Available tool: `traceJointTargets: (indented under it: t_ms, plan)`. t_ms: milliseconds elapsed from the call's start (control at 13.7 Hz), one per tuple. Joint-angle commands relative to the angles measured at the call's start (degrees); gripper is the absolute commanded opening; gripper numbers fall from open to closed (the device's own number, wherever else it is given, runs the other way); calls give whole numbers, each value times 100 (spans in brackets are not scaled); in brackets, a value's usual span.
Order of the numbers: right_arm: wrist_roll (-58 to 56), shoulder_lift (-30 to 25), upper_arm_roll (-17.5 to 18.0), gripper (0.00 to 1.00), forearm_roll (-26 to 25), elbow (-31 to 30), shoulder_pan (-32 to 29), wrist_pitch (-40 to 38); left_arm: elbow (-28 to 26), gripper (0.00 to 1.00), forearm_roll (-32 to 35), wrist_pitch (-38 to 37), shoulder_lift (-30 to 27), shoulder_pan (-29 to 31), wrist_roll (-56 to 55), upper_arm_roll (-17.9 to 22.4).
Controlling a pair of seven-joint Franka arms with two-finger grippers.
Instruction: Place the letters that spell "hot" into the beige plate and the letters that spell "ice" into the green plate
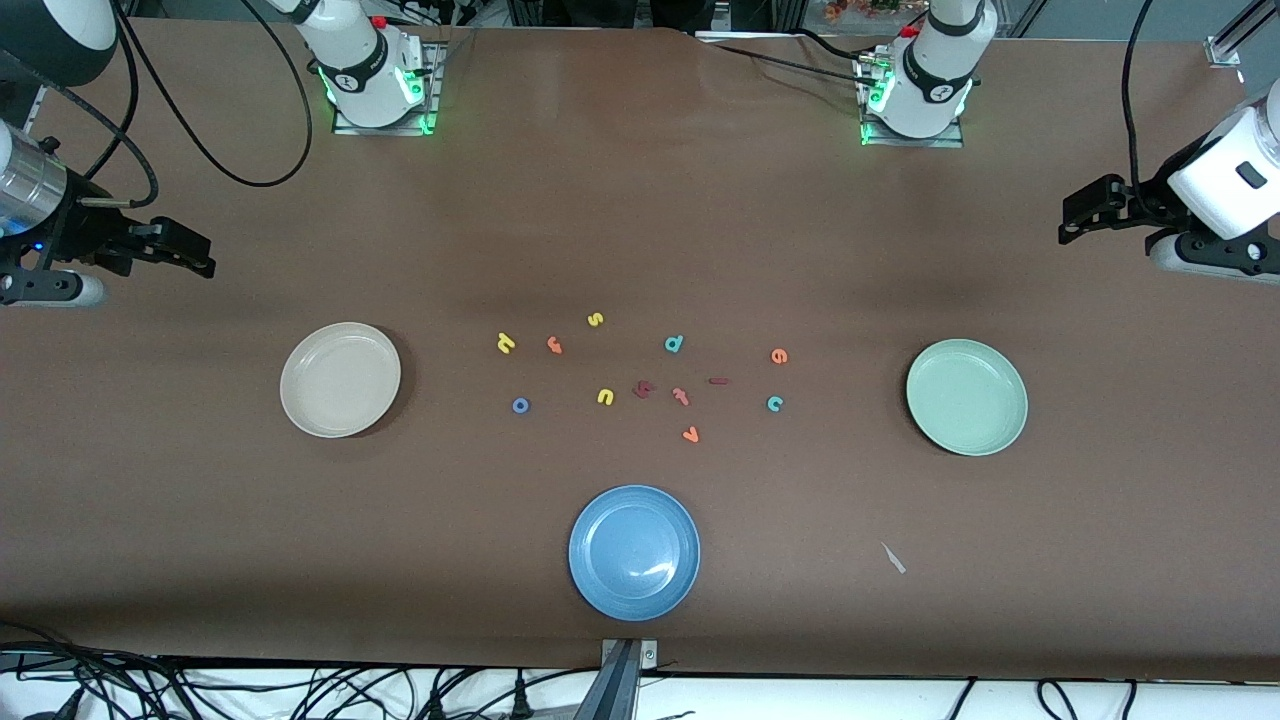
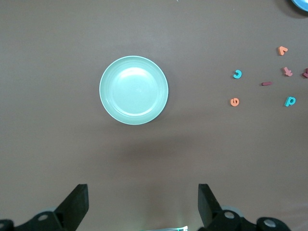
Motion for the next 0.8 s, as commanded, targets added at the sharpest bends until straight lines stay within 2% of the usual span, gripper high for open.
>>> traceJointTargets:
  t_ms: [0, 732]
  plan:
    - [-49, 43, 12, 100, -47, 115, -13, -76, 418, 100, -127, -120, 102, 49, 46, 13]
    - [-58, 52, 12, 100, -47, 123, -13, -67, 447, 100, -118, -111, 190, -4, 37, 13]
